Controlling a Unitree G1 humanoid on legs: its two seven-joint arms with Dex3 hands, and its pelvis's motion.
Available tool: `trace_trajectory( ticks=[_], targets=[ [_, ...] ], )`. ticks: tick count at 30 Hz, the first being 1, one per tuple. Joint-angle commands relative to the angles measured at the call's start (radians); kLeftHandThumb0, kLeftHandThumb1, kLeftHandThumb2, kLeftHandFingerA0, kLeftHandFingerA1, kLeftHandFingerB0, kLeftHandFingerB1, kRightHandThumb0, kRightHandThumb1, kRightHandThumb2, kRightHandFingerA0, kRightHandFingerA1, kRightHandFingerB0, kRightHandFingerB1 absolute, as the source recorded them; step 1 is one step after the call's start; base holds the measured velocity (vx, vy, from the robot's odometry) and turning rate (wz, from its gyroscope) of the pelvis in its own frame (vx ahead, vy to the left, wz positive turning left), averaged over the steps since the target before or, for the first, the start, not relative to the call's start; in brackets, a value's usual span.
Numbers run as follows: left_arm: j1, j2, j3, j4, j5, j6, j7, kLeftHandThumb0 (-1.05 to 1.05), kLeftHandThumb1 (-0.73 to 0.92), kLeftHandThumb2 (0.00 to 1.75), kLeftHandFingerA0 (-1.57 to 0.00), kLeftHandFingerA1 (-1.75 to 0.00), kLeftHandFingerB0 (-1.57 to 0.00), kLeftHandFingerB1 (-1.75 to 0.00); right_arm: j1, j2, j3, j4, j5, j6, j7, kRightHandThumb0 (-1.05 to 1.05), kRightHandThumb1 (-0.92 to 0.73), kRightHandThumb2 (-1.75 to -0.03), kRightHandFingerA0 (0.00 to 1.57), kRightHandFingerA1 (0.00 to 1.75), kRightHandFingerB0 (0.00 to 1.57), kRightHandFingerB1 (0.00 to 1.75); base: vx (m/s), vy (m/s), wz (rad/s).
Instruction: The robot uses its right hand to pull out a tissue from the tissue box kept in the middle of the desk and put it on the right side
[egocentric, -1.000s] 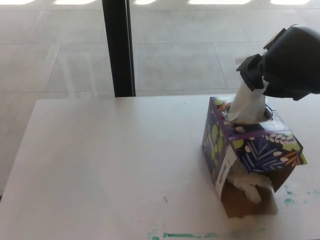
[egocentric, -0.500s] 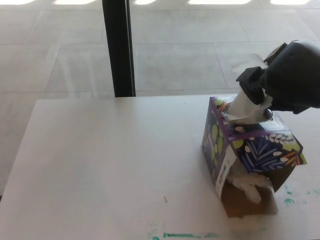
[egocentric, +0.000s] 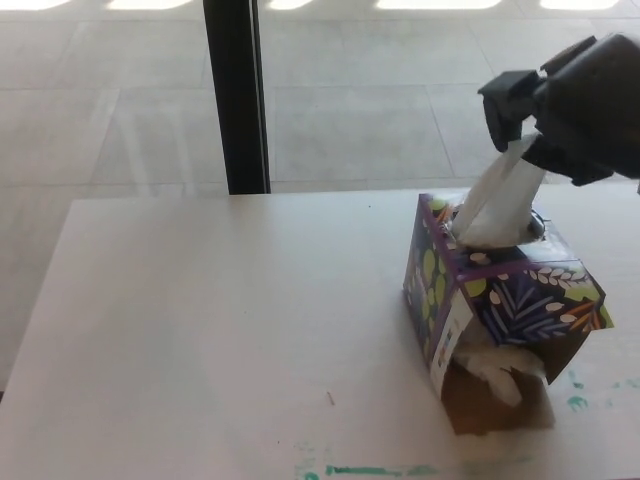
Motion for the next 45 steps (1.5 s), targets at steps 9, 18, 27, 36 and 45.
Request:
trace_trajectory(
  ticks=[9, 18, 27, 36, 45],
  targets=[
    [0.015, 0.012, 0.019, 0.004, -0.021, -0.019, 0.001, -1.05, 0.91, 0.92, -0.77, -1.23, -0.51, -1.07, -0.047, 0.458, -0.503, -0.159, 0.684, 0.675, 0.195, -0.18, -0.38, -1.38, 1.02, 1.75, 0.86, 1.59, 0.00, 0.000, 0.00],
    [0.025, 0.008, 0.014, 0.000, -0.013, -0.035, 0.011, -1.05, 0.92, 0.94, -0.78, -1.23, -0.51, -1.09, -0.042, 0.482, -0.555, -0.104, 0.661, 0.524, 0.122, -0.26, -0.33, -1.47, 1.10, 1.72, 0.93, 1.53, 0.00, 0.000, 0.00],
    [0.031, 0.008, 0.023, 0.001, -0.023, -0.021, 0.006, -1.05, 0.92, 0.97, -0.79, -1.23, -0.52, -1.04, -0.139, 0.468, -0.618, -0.053, 0.628, 0.508, 0.086, -0.31, -0.40, -1.42, 1.07, 1.73, 0.90, 1.55, 0.00, 0.000, 0.00],
    [0.038, 0.003, 0.032, 0.008, -0.024, -0.022, 0.011, -1.05, 0.92, 0.92, -0.77, -1.22, -0.49, -1.03, -0.233, 0.485, -0.691, -0.049, 0.642, 0.577, 0.050, -0.25, -0.39, -1.44, 1.08, 1.75, 0.91, 1.53, 0.00, 0.000, 0.00],
    [0.044, 0.007, 0.027, 0.000, -0.013, -0.025, 0.013, -1.05, 0.92, 0.93, -0.77, -1.23, -0.50, -1.07, -0.302, 0.481, -0.726, -0.002, 0.657, 0.585, 0.028, -0.27, -0.30, -1.46, 1.10, 1.75, 0.90, 1.59, 0.00, 0.000, 0.00]
  ],
)
